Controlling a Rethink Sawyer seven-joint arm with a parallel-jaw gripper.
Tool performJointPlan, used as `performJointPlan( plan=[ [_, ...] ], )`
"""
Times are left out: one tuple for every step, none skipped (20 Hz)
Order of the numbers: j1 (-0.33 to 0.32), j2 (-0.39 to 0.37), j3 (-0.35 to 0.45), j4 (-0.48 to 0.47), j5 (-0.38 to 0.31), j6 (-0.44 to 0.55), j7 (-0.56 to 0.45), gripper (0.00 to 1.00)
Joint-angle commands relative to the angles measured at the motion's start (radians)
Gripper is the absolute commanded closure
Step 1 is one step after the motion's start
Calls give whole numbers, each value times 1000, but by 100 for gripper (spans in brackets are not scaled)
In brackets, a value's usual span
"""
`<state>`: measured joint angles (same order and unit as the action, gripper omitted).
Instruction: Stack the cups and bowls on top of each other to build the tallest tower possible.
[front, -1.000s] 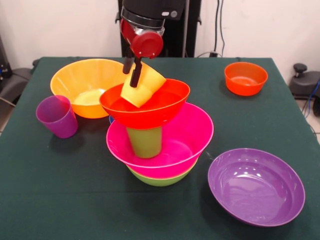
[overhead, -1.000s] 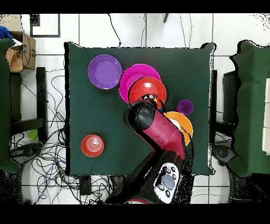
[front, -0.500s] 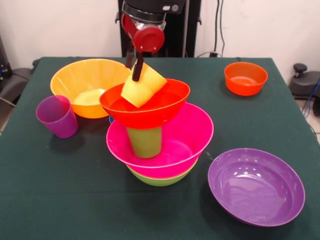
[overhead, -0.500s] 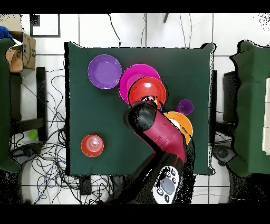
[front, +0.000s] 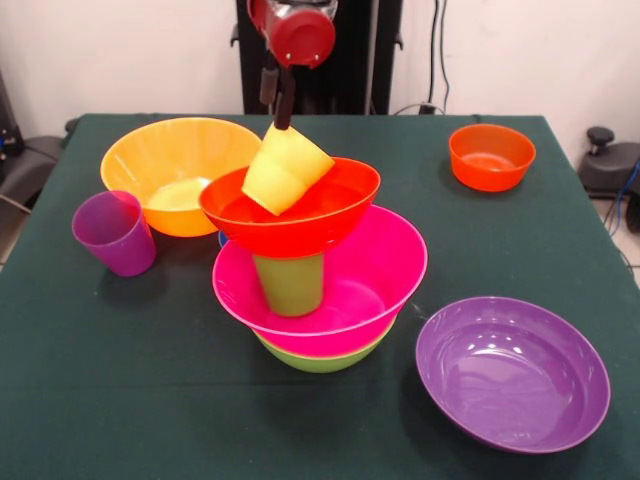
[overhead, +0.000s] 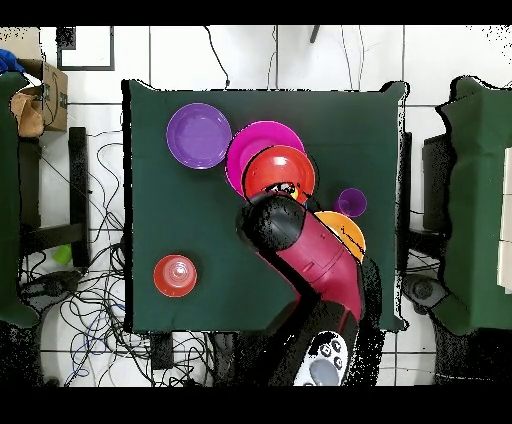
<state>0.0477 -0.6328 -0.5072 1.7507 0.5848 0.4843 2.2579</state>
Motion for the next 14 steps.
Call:
performJointPlan(
  plan=[
    [16,41,94,-51,-2,11,185,0],
    [24,56,95,-60,5,-1,201,0],
    [31,71,97,-68,13,-14,216,0],
    [37,79,95,-75,17,-15,228,0],
    [49,93,86,-92,22,-8,249,0],
    [55,101,81,-101,24,-6,259,0],
    [62,118,80,-112,32,-21,272,0],
    [62,127,84,-115,37,-35,273,0],
    [63,140,92,-117,45,-60,275,0],
    [64,146,93,-120,49,-66,275,0],
    [69,154,89,-124,53,-69,280,0],
    [73,158,86,-128,55,-68,284,0],
    [79,162,83,-130,60,-66,292,0],
    [85,167,79,-135,63,-64,297,0]
  ],
)
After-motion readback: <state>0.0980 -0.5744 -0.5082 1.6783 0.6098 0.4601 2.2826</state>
